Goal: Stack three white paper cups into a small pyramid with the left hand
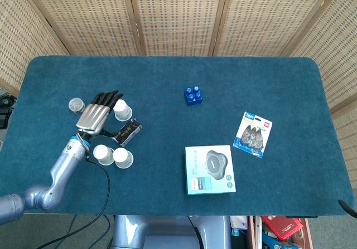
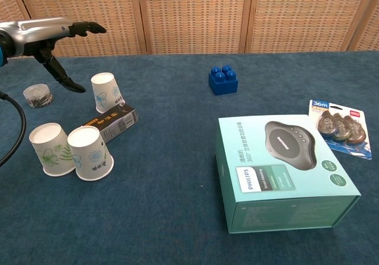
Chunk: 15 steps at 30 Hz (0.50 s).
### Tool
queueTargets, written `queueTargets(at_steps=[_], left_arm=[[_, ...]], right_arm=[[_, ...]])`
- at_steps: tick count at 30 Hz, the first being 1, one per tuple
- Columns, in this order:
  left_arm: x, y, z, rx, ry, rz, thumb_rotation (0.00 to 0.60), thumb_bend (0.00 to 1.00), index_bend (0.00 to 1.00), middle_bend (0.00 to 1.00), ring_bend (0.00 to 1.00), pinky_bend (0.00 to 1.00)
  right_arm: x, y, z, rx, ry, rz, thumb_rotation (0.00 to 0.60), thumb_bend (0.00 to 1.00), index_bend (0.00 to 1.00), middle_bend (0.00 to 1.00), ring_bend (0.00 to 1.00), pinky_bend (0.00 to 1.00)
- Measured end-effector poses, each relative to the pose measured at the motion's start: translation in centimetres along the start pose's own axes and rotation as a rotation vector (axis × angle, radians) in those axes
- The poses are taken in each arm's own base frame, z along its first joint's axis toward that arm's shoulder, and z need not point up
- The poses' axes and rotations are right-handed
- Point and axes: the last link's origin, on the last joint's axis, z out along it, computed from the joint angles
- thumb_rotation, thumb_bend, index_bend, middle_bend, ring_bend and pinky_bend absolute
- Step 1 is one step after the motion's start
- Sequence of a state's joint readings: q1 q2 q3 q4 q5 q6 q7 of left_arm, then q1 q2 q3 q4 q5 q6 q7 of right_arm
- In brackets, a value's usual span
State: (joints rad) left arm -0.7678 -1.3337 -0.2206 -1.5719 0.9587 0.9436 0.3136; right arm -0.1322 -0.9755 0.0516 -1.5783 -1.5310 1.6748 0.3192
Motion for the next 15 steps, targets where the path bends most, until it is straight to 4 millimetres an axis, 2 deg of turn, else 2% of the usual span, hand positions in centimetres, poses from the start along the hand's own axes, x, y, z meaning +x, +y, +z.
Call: queueTargets(at_steps=[5, 9, 15], left_arm=[[-0.3, -0.6, 0.9, 0.025, 0.001, 0.005, 0.600, 0.14, 0.00, 0.00, 0.00, 0.00], [-1.0, -0.8, 2.1, 0.044, 0.026, 0.021, 0.600, 0.14, 0.00, 0.01, 0.01, 0.07], [-2.3, -0.5, 4.4, 0.074, 0.022, 0.027, 0.600, 0.14, 0.08, 0.12, 0.10, 0.17]], right_arm=[[-0.3, 0.0, 0.3, -0.002, -0.009, -0.006, 0.600, 0.00, 0.00, 0.00, 0.00, 0.00], [-0.5, -0.1, 0.6, -0.006, -0.016, -0.008, 0.600, 0.00, 0.00, 0.00, 0.00, 0.00], [-0.7, -0.1, 0.9, -0.018, -0.019, -0.013, 0.600, 0.00, 0.00, 0.00, 0.00, 0.00]])
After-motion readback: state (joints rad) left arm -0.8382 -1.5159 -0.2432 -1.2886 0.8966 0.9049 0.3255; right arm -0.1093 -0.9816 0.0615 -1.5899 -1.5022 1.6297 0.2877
